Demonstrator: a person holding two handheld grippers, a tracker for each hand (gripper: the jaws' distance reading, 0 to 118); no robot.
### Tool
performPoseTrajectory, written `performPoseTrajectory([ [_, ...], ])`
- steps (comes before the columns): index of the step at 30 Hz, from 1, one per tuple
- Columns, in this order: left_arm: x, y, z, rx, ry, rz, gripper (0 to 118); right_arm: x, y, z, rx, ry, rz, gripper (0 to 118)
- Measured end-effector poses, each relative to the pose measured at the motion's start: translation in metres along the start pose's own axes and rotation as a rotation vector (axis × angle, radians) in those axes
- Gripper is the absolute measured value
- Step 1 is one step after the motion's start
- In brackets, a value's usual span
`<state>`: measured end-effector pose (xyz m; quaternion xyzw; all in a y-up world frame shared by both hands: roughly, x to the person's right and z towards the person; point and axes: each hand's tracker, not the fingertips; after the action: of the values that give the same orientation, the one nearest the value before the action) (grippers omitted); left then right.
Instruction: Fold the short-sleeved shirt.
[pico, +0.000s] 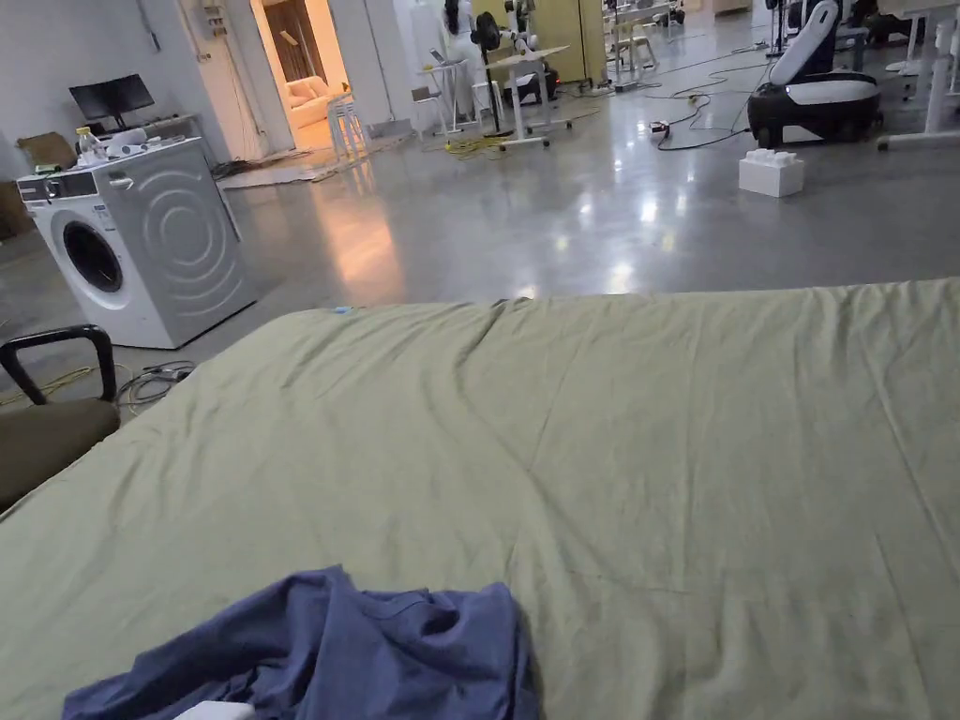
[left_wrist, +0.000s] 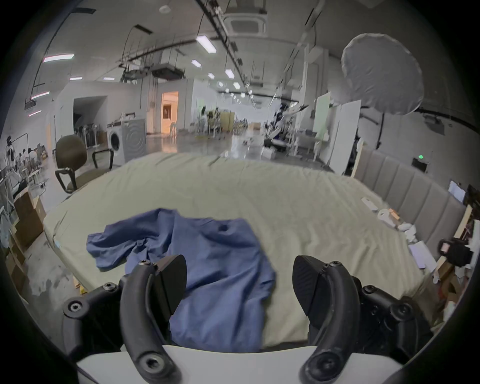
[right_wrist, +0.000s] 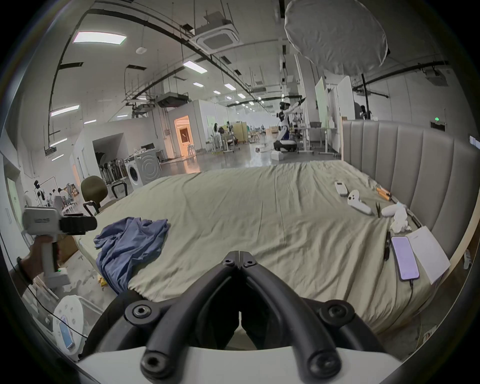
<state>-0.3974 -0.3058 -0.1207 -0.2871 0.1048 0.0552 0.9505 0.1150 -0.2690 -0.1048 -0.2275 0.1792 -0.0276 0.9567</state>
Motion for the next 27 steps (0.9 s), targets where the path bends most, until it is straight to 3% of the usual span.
performPoseTrajectory([
  [7,-0.017,-0.009,-0.124,-0.192,0.004,-0.041,85,0.002,-0.006,-0.004,-0.075,-0.028,-0.012,0],
  [12,-0.012,-0.023,-0.172,-0.334,0.059,-0.112,83,0.006,-0.007,-0.002,-0.093,-0.067,-0.003,0],
  [14,-0.011,-0.023,-0.169,-0.286,0.065,-0.070,77,0.008,-0.009,-0.003,-0.110,-0.083,-0.004,0],
  [15,-0.010,-0.018,-0.165,-0.286,0.052,-0.064,68,0.010,-0.012,-0.001,-0.114,-0.087,-0.009,0],
  [16,-0.006,-0.014,-0.161,-0.279,0.037,-0.047,29,0.011,-0.015,-0.001,-0.118,-0.093,-0.018,0],
  [17,-0.002,-0.012,-0.164,-0.274,0.051,-0.064,2,0.012,-0.017,-0.001,-0.129,-0.090,-0.028,0],
  [19,-0.003,-0.014,-0.174,-0.304,0.043,-0.061,2,0.014,-0.019,0.001,-0.148,-0.088,-0.038,0],
  [20,-0.011,-0.015,-0.171,-0.305,0.038,-0.035,2,0.015,-0.019,0.002,-0.149,-0.091,-0.039,0],
  [23,-0.032,-0.007,-0.162,-0.283,-0.027,0.230,2,0.017,-0.018,0.012,-0.130,-0.095,-0.042,0],
  [25,-0.051,0.003,-0.145,-0.161,-0.155,0.420,2,0.022,-0.018,0.014,-0.125,-0.085,-0.073,0],
  [27,-0.054,0.021,-0.127,-0.039,-0.213,0.515,2,0.026,-0.020,0.014,-0.131,-0.092,-0.100,0],
])
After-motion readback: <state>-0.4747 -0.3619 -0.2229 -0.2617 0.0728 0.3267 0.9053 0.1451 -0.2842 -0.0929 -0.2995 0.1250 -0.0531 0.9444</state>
